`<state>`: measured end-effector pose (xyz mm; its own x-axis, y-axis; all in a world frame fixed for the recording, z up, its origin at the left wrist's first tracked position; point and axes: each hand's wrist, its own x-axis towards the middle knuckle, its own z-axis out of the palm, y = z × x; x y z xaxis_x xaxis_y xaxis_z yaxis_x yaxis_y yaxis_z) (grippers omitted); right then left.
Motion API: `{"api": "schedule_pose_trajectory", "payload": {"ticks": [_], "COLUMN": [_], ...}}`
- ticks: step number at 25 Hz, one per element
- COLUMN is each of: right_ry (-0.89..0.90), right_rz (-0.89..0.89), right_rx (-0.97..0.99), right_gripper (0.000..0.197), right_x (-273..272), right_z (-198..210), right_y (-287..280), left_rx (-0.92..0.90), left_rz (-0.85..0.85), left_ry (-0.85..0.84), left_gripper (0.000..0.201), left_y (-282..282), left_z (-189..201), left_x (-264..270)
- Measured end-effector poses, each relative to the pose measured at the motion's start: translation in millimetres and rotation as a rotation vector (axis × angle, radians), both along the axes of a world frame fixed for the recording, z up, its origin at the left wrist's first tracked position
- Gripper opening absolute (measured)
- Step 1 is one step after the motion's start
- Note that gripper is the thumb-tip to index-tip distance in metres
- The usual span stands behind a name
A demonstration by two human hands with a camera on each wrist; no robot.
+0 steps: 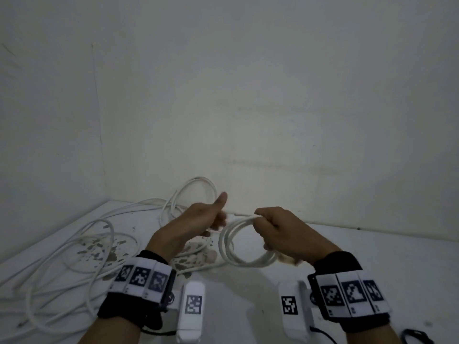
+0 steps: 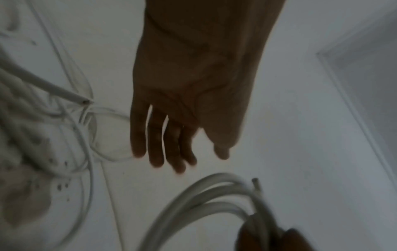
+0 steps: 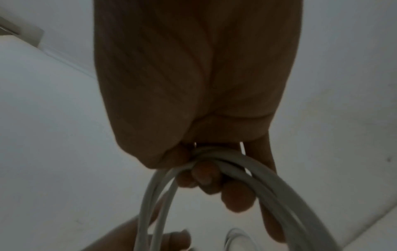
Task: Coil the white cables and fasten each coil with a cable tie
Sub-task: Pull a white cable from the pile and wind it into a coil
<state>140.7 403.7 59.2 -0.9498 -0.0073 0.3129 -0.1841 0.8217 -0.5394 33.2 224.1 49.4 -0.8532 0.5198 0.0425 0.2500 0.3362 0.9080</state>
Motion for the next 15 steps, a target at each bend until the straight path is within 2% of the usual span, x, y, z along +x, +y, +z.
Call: {"api": "schedule_pose_trajectory", "payload": {"ticks": [1,2,4,6,11,15], "right_ry": [-0.056,-0.110,-0.175,-0.169,-0.053,0.063], "right_rz": [0.018,0.030,0.073,0.112,0.033,-0.024], "right_rx": [0.028,0.062,0.070,0.022,-0.260,-0.412], "right_gripper": [0.032,0.032,0.032,0.034,0.040,0.040], "right_x": [2,2,3,3,8,5], "right_z": [1,1,1,1,6,5], "right_y": [0,0,-5,-6,-4,-14], "left_rx": [0.097,0.111,-0.008,-0.094,0.164,0.260], "left_rz": [-0.127,-0.244,-0.341,-0.333,-0.240,-0.204], "left_ry": [-0.135,-0.208,-0.176,-0.132,-0.321,-0.387], "left_gripper": [0.070,0.069,0.070,0.071,0.057,0.055], "left_y": [5,9,16,23,33,34], "left_z": [1,2,2,-3,-6,1], "left_x": [5,11,20,25,30,28]}}
